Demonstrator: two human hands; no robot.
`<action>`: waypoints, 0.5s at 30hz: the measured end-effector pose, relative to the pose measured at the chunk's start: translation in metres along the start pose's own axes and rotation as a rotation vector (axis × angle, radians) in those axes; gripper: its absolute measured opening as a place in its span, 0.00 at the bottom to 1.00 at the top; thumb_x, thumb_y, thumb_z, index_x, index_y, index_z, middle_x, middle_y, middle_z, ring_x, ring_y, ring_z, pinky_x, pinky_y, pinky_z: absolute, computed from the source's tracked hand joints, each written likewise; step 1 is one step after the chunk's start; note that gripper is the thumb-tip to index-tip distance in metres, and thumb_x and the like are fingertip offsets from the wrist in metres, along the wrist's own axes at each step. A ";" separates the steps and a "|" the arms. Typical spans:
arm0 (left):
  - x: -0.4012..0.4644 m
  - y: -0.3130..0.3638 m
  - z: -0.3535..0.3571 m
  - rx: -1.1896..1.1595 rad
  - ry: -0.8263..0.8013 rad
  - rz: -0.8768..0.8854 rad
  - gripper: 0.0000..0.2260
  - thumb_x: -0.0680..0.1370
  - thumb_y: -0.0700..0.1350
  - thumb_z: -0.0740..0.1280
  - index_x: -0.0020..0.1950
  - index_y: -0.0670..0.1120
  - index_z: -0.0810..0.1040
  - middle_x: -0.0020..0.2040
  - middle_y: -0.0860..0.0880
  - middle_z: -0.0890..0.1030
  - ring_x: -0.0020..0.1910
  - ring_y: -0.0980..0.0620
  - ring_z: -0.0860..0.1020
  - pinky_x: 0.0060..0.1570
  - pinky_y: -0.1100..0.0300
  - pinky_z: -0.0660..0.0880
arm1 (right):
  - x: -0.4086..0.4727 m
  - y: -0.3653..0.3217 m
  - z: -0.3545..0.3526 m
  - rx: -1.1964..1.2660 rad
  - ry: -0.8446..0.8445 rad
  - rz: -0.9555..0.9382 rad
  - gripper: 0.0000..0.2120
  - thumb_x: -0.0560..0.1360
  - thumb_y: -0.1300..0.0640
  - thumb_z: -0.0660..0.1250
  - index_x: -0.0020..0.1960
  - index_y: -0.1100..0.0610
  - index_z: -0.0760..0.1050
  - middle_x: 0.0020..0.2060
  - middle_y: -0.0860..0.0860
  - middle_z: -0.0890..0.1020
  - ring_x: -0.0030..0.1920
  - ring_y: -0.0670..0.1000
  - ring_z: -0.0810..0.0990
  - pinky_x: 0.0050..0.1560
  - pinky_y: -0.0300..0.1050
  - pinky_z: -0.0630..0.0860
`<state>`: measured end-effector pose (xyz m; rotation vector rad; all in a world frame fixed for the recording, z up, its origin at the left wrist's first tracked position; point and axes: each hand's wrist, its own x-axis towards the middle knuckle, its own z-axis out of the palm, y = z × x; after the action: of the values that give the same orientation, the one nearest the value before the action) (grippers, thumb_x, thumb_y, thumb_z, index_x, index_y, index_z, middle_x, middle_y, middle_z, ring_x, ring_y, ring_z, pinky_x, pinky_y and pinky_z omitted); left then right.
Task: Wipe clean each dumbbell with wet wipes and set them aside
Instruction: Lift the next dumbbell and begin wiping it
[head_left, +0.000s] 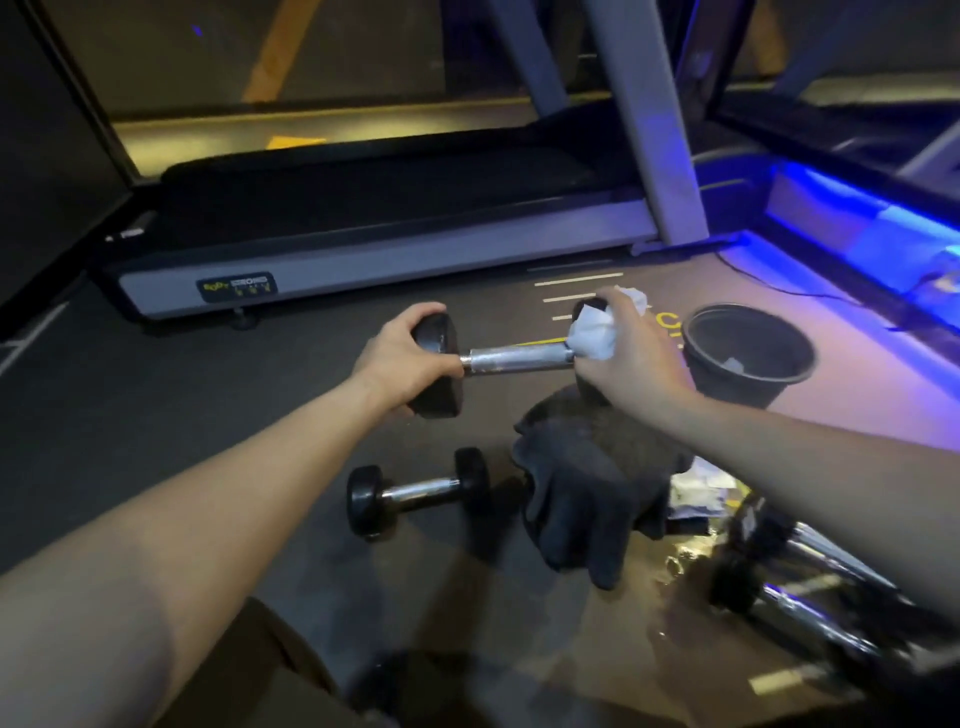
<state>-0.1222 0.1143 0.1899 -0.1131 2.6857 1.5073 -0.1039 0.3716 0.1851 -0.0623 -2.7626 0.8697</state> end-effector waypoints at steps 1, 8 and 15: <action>0.001 0.007 0.015 -0.001 -0.015 0.016 0.34 0.59 0.52 0.76 0.64 0.68 0.74 0.59 0.55 0.79 0.47 0.45 0.82 0.26 0.47 0.81 | -0.003 0.012 -0.010 -0.029 0.024 0.002 0.32 0.67 0.52 0.71 0.70 0.47 0.65 0.62 0.56 0.74 0.58 0.62 0.76 0.48 0.49 0.68; 0.016 0.037 0.090 0.079 -0.141 0.072 0.37 0.53 0.57 0.74 0.63 0.68 0.75 0.58 0.55 0.80 0.50 0.47 0.81 0.32 0.52 0.82 | -0.016 0.086 -0.040 -0.036 0.042 0.126 0.34 0.67 0.53 0.72 0.71 0.48 0.65 0.60 0.57 0.77 0.58 0.62 0.77 0.48 0.49 0.70; 0.039 0.046 0.109 0.081 -0.151 0.081 0.34 0.56 0.53 0.75 0.61 0.67 0.76 0.56 0.55 0.80 0.46 0.46 0.82 0.26 0.54 0.79 | 0.000 0.111 -0.042 -0.006 0.049 0.147 0.33 0.68 0.51 0.71 0.71 0.46 0.65 0.60 0.56 0.76 0.58 0.60 0.76 0.46 0.46 0.65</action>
<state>-0.1635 0.2300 0.1691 0.1097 2.6548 1.3646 -0.0969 0.4864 0.1550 -0.2869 -2.7426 0.8836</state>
